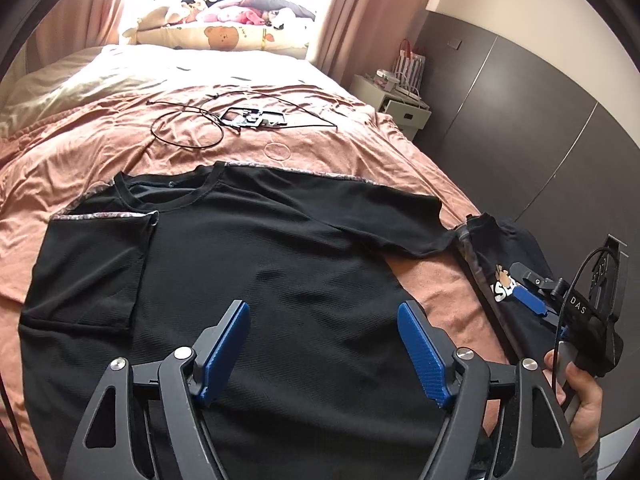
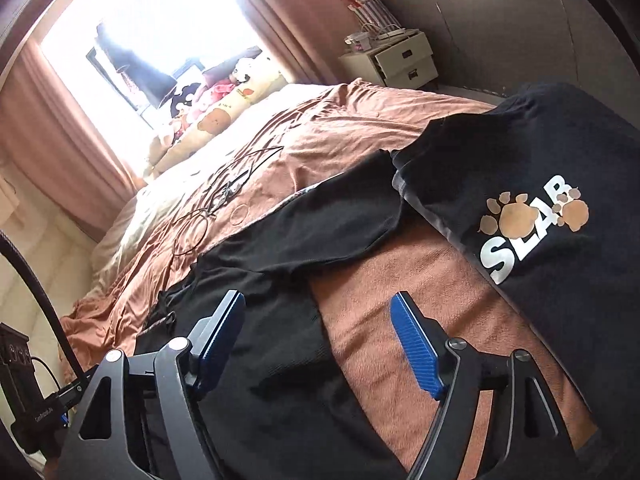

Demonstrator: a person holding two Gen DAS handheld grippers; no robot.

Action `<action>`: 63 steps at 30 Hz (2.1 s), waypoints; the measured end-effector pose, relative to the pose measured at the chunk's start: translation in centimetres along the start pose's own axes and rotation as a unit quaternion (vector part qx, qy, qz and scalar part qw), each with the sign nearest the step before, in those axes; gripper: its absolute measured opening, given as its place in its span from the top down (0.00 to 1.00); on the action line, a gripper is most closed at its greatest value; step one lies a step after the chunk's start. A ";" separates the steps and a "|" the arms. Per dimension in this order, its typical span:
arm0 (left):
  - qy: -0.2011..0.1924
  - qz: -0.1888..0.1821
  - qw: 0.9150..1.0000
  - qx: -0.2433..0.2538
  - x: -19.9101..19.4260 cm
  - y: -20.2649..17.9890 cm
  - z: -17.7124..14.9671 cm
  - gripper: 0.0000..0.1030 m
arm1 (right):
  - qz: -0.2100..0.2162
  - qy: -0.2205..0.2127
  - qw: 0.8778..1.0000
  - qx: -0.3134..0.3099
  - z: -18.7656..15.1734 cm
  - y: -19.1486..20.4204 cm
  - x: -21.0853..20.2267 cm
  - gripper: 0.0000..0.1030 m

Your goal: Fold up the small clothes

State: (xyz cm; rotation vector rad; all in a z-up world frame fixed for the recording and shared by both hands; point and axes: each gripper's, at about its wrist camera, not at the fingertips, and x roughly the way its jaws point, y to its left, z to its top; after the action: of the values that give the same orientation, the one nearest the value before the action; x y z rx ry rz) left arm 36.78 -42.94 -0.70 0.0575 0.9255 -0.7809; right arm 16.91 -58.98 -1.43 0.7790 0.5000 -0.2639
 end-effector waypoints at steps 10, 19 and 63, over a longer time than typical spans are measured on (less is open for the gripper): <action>0.045 0.002 0.999 0.015 8.2 0.0 3.1 0.51 | -0.032 0.023 0.999 0.029 2.6 0.4 8.4 0.46; 0.070 -0.009 0.997 0.013 14.1 0.1 5.4 0.64 | -0.030 0.068 0.994 0.078 4.5 -1.2 15.0 0.58; 0.138 -0.082 0.986 -0.034 29.1 -3.1 8.0 0.84 | 0.170 0.004 0.984 0.045 7.3 1.0 15.1 0.98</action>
State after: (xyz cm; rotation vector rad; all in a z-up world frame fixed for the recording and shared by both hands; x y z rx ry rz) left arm 50.63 -64.98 -16.31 0.0299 1.2304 -0.9072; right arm 32.61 -64.26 -4.32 0.9382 0.3558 0.0341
